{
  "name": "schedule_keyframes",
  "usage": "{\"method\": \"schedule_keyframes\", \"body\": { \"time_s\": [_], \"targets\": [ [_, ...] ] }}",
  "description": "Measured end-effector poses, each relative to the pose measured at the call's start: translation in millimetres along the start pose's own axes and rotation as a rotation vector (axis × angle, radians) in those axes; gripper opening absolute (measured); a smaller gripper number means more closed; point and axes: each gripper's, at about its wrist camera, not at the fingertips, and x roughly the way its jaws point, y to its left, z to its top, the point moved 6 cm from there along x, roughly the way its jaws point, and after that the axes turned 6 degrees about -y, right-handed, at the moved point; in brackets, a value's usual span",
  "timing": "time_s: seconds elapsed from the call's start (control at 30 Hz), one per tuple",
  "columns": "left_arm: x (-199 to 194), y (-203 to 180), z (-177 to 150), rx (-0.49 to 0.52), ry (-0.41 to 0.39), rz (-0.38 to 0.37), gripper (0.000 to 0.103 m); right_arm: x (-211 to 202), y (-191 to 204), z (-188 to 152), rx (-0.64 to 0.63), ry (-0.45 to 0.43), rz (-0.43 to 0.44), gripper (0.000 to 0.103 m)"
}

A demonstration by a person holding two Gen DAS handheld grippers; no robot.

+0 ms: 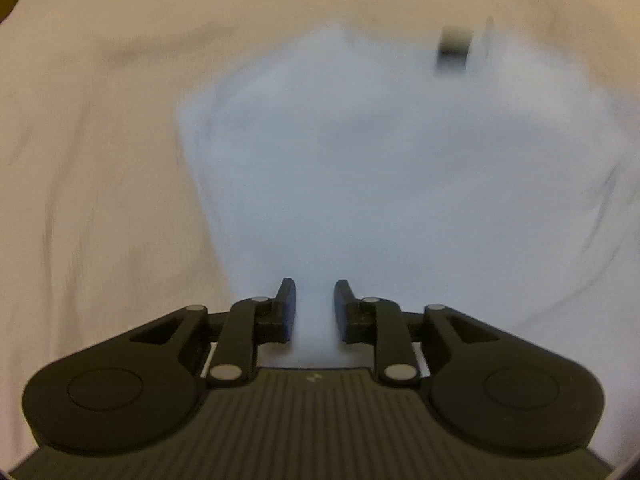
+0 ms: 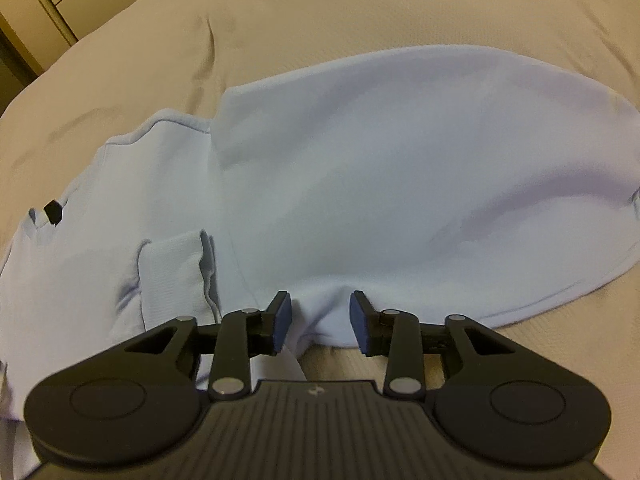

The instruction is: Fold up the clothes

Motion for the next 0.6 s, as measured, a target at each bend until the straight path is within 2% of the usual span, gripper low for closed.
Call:
{"method": "schedule_keyframes", "body": {
  "time_s": [0.13, 0.23, 0.33, 0.4, 0.6],
  "targets": [
    [-26, 0, 3, -0.121, -0.013, 0.041, 0.019, -17, -29, -5, 0.059, -0.025, 0.022, 0.044],
    [-55, -19, 13, -0.106, -0.052, 0.044, 0.021, -31, -70, -7, 0.177, -0.071, 0.031, 0.046],
    [-76, -57, 21, -0.073, -0.054, -0.038, 0.027, -38, -126, -8, 0.349, -0.139, 0.02, 0.047],
    [-82, -78, 26, -0.055, -0.05, -0.088, 0.028, -44, -163, -9, 0.464, -0.185, 0.013, 0.047],
    [-92, -124, 36, -0.095, -0.041, -0.194, 0.03, -54, -271, -11, 0.777, -0.314, -0.016, 0.047]
  ]
}}
